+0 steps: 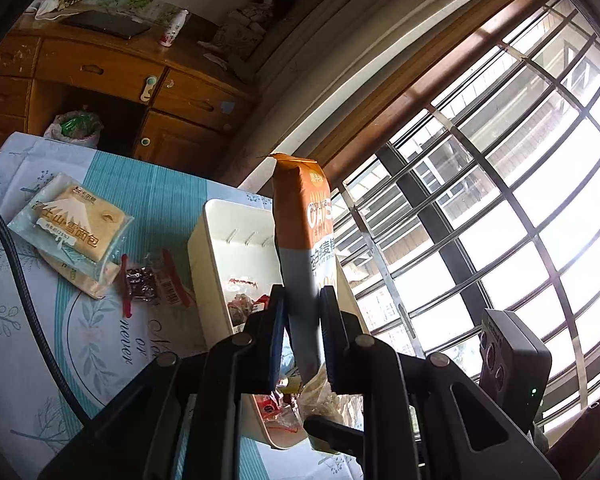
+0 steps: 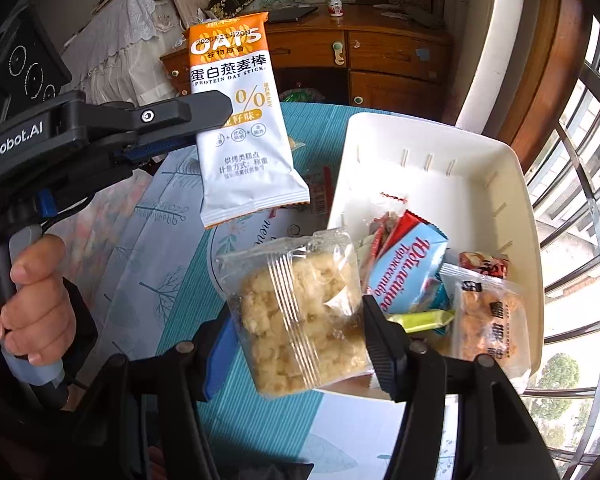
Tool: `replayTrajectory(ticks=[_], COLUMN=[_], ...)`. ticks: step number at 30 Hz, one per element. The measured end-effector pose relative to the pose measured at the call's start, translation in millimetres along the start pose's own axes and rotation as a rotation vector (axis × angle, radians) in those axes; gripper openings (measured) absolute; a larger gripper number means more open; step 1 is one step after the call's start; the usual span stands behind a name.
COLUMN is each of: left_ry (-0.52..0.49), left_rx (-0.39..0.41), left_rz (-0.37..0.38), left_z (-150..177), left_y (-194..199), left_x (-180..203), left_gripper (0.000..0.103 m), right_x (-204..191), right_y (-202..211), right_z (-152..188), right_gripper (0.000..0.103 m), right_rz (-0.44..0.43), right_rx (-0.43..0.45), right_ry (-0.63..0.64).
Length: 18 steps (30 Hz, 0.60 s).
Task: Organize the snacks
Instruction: 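Lift both snacks, carry them over the tray and open both grippers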
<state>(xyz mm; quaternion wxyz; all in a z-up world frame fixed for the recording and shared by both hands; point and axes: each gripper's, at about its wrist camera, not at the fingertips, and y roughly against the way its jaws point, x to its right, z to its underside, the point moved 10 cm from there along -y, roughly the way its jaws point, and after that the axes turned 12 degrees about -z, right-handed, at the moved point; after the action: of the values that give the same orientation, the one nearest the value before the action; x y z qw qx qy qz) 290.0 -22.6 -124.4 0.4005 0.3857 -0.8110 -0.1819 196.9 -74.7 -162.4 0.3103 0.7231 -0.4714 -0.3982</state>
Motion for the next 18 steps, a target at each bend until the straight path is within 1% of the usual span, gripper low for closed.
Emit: replayTrajectory(ticks=[9, 18], left_ry=[-0.029, -0.053], left_rx=[-0.014, -0.032], left_rz=[-0.017, -0.047], left_z=[12, 20], left_y=[-28, -57], left_x=[36, 56], left_gripper=[0.015, 0.015], right_x=[38, 81], right_y=[22, 34], right_z=[6, 6], right_gripper=[0.059, 0.059], right_rz=[-0.016, 0.000], right_rx=[0.041, 0.075], right_ry=[-0.039, -0.099])
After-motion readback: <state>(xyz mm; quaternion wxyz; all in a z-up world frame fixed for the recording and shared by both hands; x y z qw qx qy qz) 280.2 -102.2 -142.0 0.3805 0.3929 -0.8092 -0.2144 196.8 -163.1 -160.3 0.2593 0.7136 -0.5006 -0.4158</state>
